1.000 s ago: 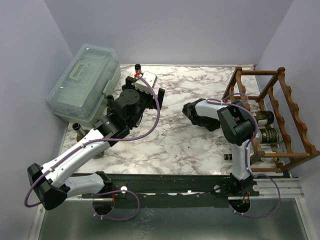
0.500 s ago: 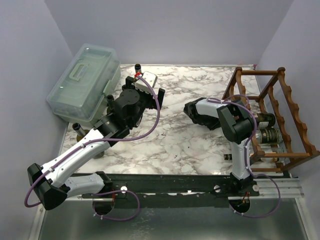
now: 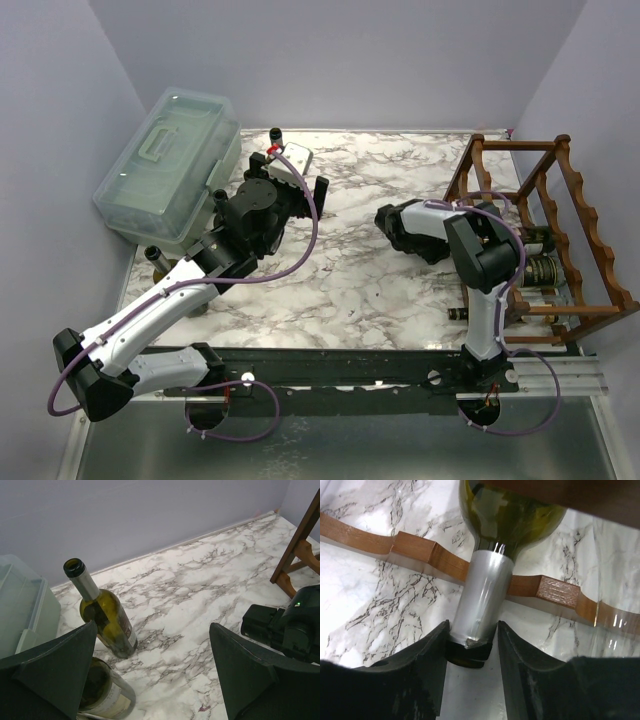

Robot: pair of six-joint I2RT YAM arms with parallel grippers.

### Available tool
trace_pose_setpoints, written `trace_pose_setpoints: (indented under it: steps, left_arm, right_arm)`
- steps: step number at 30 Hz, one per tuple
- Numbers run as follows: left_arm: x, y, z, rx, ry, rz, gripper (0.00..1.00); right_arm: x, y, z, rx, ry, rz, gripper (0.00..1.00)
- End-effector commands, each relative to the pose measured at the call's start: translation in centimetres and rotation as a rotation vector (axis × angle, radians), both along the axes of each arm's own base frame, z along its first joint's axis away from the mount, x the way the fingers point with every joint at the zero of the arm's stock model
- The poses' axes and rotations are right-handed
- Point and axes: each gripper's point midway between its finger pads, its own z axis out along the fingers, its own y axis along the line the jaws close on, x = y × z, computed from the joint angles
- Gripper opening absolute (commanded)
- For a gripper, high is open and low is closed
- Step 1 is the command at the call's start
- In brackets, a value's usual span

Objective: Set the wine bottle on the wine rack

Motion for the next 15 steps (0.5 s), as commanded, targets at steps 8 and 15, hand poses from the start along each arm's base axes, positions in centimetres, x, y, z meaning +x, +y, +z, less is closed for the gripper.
trace_pose_setpoints:
  steps: [8, 15]
  left_arm:
    - [-0.5, -0.1, 1.3, -0.035, -0.020, -0.021, 0.95]
    - [-0.7, -0.1, 1.6, -0.040, -0.022, -0.028, 0.95]
  right_arm:
    - [1.7, 0.9, 2.2, 0.003, 0.032, 0.193, 0.63]
    - [2.5, 5.2, 2.2, 0.157, 0.068, 0.500, 0.75]
